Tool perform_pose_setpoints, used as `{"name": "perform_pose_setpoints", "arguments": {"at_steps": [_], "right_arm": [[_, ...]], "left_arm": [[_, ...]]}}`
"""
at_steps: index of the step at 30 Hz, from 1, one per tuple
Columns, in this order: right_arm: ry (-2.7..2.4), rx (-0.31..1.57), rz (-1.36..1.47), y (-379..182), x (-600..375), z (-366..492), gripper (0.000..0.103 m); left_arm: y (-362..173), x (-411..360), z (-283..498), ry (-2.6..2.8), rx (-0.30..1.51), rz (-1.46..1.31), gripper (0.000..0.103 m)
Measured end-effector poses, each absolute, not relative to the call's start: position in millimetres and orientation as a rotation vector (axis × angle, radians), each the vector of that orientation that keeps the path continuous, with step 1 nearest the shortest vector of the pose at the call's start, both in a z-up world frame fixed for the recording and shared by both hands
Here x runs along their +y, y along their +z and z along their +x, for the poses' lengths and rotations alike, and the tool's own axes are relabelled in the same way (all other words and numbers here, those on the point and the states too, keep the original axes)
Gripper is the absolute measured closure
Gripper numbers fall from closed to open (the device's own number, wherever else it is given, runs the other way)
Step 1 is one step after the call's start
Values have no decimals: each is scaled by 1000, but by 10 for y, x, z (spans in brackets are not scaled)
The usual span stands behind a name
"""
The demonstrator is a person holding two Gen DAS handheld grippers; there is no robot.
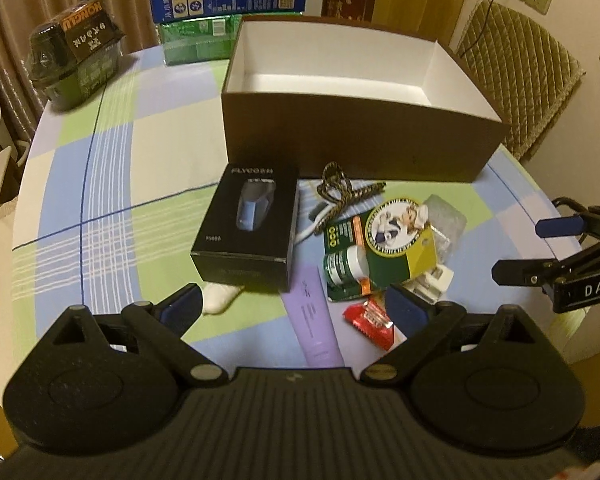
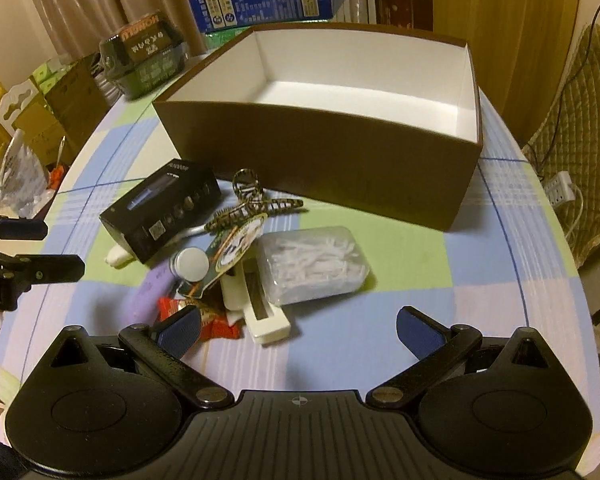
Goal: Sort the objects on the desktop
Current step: 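Withdraw both tools from the box back toward the remaining items, then grasp the black FLYCO shaver box with the left gripper while the right grasps the floss-pick box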
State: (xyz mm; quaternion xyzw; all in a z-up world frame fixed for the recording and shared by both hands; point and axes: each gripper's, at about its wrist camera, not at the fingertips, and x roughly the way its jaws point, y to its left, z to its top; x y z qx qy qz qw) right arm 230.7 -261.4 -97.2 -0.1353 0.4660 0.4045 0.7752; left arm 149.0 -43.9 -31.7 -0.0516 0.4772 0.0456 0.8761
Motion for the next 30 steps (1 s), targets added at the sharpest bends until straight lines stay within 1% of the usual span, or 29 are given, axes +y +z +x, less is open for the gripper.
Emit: {"name": "perform_pose_setpoints", "arguments": {"at_steps": [11, 30], "right_arm": [[867, 1030, -314, -1144, -2631, 2326, 2], [946, 988, -308, -1443, -2486, 2644, 2]], "left_arm": [[-438, -427, 1504, 104, 1023, -105, 7], [-647, -274, 1835, 114, 1022, -73, 7]]}}
